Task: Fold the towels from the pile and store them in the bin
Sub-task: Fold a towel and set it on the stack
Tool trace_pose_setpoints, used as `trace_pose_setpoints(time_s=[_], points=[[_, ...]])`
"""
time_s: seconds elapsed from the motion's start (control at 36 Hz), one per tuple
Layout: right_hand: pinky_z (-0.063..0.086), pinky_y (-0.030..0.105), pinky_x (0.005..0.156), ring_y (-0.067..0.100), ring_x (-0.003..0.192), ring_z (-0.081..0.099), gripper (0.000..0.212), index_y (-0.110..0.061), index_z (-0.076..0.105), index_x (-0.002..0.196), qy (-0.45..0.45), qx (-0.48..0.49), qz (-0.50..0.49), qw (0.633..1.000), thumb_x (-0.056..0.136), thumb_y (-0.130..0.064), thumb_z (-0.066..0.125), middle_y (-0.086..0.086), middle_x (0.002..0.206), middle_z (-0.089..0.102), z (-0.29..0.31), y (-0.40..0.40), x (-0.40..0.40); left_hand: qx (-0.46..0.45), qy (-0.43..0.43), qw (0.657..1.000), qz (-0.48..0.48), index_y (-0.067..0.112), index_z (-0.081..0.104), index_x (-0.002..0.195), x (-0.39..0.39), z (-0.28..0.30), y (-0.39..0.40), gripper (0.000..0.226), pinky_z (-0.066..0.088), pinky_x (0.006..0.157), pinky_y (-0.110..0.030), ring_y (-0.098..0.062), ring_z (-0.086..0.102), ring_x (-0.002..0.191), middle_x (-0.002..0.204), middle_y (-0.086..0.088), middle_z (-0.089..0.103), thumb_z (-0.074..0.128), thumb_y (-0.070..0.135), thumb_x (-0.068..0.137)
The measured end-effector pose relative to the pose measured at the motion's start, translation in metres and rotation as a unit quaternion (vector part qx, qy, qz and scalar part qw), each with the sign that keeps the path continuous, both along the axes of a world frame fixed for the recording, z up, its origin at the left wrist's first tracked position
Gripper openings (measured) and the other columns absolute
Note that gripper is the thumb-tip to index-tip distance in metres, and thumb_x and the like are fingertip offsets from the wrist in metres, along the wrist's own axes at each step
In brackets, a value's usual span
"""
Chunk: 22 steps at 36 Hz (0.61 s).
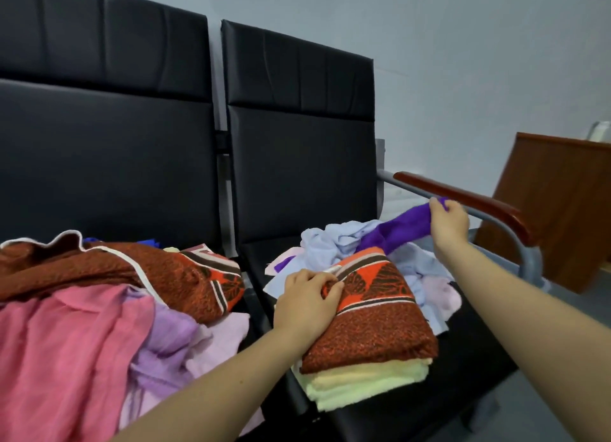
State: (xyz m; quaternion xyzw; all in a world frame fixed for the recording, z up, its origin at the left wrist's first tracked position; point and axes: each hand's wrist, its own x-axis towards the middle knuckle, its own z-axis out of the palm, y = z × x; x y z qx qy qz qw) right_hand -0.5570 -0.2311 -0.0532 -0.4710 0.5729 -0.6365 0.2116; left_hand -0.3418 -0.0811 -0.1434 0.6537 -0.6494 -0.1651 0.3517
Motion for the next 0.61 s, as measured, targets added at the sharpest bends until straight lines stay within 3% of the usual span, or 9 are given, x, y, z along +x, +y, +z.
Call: trace_pose_setpoints(time_s=[0.11, 0.22, 0.31, 0.36, 0.44, 0.5, 0.61], points=[[0.040, 0.032, 0.066, 0.012, 0.064, 0.044, 0.029, -0.021, 0.044, 0.070, -0.151, -0.052, 0.067, 0.985, 0.097, -0.018, 0.053, -0.001, 0.070, 0.047, 0.066, 0.003, 0.006, 0.015, -0.028, 0.999, 0.005, 0.031, 0.059, 0.123, 0.001, -0.002, 0.000, 0.040, 0.036, 0.104, -0.040, -0.016, 0.034, 0.128, 0.127, 0.004, 0.051, 0.026, 0.040, 0.103], [0.045, 0.032, 0.072, 0.018, 0.076, 0.055, 0.024, -0.020, 0.053, 0.071, -0.268, -0.073, 0.123, 0.953, 0.095, -0.021, 0.055, -0.001, 0.076, 0.057, 0.125, 0.018, 0.014, 0.031, -0.041, 0.999, 0.015, 0.032, 0.056, 0.126, -0.001, 0.000, -0.001, 0.041, 0.039, 0.102, -0.042, -0.016, 0.032, 0.130, 0.128, 0.004, 0.049, 0.023, 0.040, 0.103], [0.053, 0.031, 0.069, 0.018, 0.071, 0.062, 0.019, -0.016, 0.058, 0.078, -0.336, -0.105, 0.155, 0.923, 0.097, -0.019, 0.056, 0.001, 0.077, 0.064, 0.169, 0.035, 0.021, 0.048, -0.042, 0.998, 0.012, 0.032, 0.056, 0.127, -0.001, 0.005, -0.001, 0.041, 0.037, 0.103, -0.043, -0.019, 0.033, 0.130, 0.128, 0.001, 0.048, 0.023, 0.039, 0.103], [0.055, 0.028, 0.064, 0.018, 0.071, 0.064, 0.017, -0.016, 0.059, 0.080, -0.357, -0.115, 0.171, 0.911, 0.097, -0.021, 0.057, 0.000, 0.078, 0.065, 0.194, 0.047, 0.025, 0.069, -0.033, 0.997, 0.000, 0.033, 0.057, 0.125, 0.000, 0.011, -0.002, 0.042, 0.035, 0.106, -0.044, -0.021, 0.034, 0.129, 0.128, 0.000, 0.048, 0.022, 0.039, 0.103], [0.056, 0.029, 0.070, 0.020, 0.079, 0.067, 0.016, -0.017, 0.063, 0.082, -0.364, -0.118, 0.197, 0.903, 0.095, -0.025, 0.058, 0.000, 0.082, 0.068, 0.227, 0.067, 0.031, 0.097, -0.032, 0.995, 0.000, 0.032, 0.058, 0.121, 0.002, 0.025, -0.005, 0.043, 0.032, 0.107, -0.044, -0.027, 0.037, 0.128, 0.130, -0.006, 0.050, 0.020, 0.041, 0.102], [0.056, 0.028, 0.066, 0.019, 0.071, 0.068, 0.017, -0.016, 0.063, 0.081, -0.353, -0.114, 0.227, 0.901, 0.095, -0.024, 0.057, -0.001, 0.074, 0.069, 0.245, 0.083, 0.037, 0.094, -0.013, 0.995, 0.021, 0.029, 0.059, 0.123, 0.005, 0.043, -0.007, 0.047, 0.034, 0.106, -0.042, -0.029, 0.043, 0.127, 0.133, -0.008, 0.054, 0.020, 0.044, 0.101], [0.051, 0.025, 0.057, 0.019, 0.059, 0.063, 0.026, -0.012, 0.060, 0.075, -0.330, -0.117, 0.302, 0.886, 0.097, -0.019, 0.050, 0.002, 0.065, 0.065, 0.271, 0.118, 0.060, 0.018, 0.118, 0.993, 0.011, 0.013, 0.070, 0.110, 0.018, 0.097, -0.004, 0.057, 0.041, 0.099, -0.033, -0.027, 0.056, 0.114, 0.120, -0.009, 0.065, 0.024, 0.046, 0.101]])
